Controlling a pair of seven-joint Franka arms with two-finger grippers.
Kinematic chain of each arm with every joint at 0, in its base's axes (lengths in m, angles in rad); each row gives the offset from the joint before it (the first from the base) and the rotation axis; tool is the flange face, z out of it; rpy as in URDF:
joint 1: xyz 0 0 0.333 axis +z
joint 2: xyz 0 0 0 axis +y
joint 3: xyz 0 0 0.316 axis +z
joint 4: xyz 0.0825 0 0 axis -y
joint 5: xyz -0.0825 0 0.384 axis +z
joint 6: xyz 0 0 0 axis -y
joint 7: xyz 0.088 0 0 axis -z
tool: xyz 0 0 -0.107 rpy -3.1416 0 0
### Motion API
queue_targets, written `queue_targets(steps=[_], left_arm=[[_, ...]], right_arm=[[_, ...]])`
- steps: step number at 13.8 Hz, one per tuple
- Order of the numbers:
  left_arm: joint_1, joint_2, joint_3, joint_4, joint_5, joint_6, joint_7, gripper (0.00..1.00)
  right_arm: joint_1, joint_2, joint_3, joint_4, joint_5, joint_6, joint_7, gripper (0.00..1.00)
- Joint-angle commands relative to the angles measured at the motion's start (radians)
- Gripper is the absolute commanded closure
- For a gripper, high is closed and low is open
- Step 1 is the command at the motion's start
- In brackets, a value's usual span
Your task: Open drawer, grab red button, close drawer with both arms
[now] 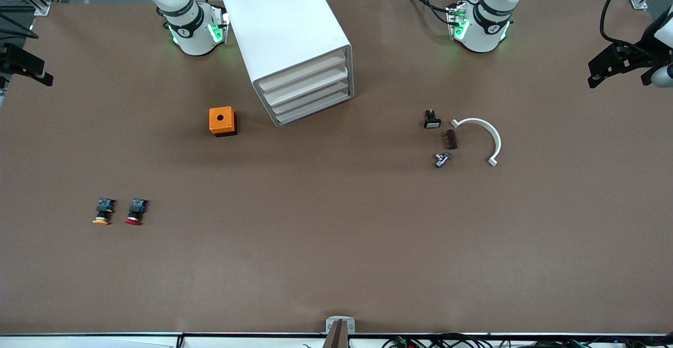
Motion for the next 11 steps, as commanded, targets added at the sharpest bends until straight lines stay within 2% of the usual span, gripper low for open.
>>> queue_targets(steps=[1, 7, 11], left_arm=[[0.005, -0.016, 0.0, -0.017, -0.026, 0.013, 0.018, 0.0], [-0.002, -0.03, -0.003, -0.045, -0.081, 0.011, -0.033, 0.0], [0.005, -0.091, -0.033, -0.137, -0.074, 0.048, -0.036, 0.0]], right_arm=[[0.002, -0.056, 0.009, -0.055, -0.019, 0.033, -0.011, 0.0], [0.008, -0.056, 0.008, -0.057, -0.019, 0.044, -0.011, 0.0], [0.016, -0.08, 0.008, -0.095, -0.036, 0.069, -0.011, 0.0]])
